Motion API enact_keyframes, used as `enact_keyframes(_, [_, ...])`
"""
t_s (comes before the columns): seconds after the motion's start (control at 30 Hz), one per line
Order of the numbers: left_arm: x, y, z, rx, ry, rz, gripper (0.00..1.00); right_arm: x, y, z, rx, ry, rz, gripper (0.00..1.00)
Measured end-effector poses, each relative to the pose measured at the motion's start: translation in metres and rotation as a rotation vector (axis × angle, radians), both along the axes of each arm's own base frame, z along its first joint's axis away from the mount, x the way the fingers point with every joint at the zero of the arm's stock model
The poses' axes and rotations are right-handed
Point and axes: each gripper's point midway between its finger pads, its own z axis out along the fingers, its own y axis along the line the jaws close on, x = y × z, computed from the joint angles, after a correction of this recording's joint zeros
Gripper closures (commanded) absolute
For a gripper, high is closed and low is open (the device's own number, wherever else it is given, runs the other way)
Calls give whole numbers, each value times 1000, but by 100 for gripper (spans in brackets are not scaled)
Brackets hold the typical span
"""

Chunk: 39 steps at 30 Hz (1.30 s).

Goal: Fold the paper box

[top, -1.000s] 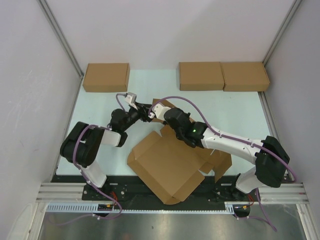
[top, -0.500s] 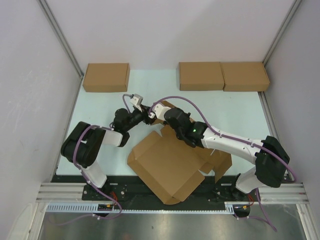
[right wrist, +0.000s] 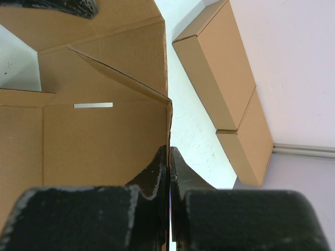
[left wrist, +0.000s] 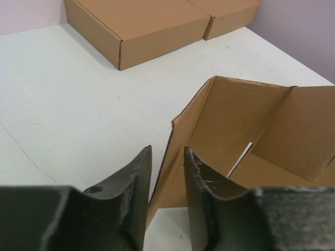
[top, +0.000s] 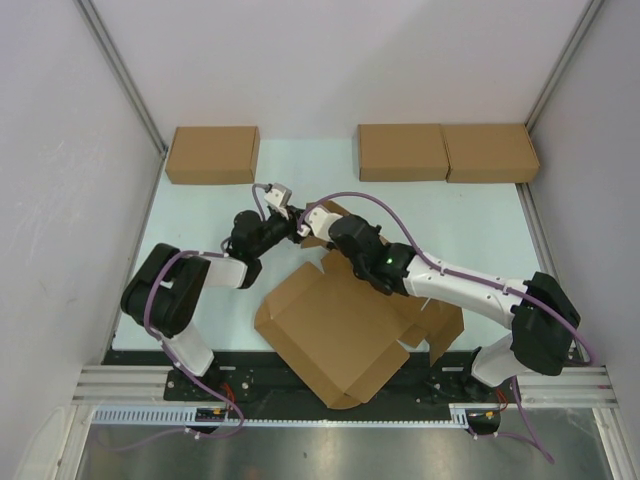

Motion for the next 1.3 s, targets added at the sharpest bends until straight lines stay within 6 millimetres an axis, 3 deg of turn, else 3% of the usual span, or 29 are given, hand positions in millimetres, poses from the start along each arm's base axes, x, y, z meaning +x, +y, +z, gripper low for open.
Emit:
enact_keyframes(0.13, [-1,0,-1,4,-2,-4,94,1,0,0,7,3,2,100])
enact_keyframes(0.23, [-6,-6,-1,6,3,-30,96,1,1,0,14,6,5,100])
enact_keyframes(0.7, [-36,-5,27,43,41,69,97,4,-10,6,-5,-41,-72,100])
enact_keyframes(1.0, [-60,4,11,-37,175,167,97,1,-3,-9,-52,-37,-78,100])
enact_keyframes(1.3, [-69,5,11,-177,266,258,95,-1,-2,-8,-52,-51,-92,100])
